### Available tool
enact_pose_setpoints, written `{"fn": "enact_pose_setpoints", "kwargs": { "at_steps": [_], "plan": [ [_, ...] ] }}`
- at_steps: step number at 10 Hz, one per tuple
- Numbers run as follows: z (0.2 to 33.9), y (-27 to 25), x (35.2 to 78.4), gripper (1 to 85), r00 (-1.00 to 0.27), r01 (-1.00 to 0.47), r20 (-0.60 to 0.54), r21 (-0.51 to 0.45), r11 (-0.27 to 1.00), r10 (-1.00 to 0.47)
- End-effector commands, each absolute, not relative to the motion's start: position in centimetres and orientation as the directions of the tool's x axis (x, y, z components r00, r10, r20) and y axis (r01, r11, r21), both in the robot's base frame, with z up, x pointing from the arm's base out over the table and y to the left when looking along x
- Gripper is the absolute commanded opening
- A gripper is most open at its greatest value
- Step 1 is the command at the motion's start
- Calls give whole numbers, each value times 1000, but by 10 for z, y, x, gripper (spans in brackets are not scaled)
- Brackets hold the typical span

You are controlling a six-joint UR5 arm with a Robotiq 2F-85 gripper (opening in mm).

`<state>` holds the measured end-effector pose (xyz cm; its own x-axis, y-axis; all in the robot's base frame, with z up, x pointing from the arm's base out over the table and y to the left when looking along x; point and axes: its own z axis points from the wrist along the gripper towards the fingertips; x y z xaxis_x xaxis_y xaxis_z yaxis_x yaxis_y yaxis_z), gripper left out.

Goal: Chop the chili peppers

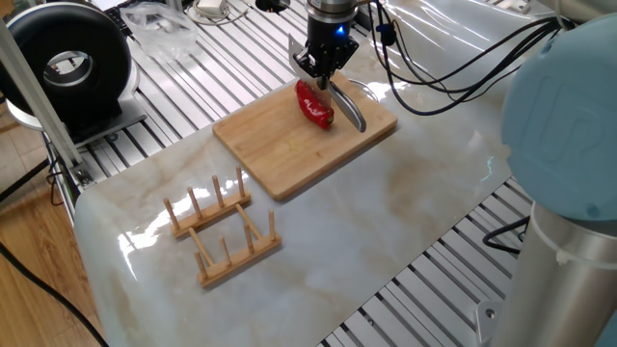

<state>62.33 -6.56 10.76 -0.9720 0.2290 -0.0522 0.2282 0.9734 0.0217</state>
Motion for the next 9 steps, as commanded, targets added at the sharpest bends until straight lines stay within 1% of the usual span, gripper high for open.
{"fn": "enact_pose_setpoints", "kwargs": {
  "at_steps": [1,9],
  "plan": [
    [107,-65,624,13,-971,232,-54,23,972,233],
    [104,-62,629,13,-969,237,-63,34,971,238]
  ]
}}
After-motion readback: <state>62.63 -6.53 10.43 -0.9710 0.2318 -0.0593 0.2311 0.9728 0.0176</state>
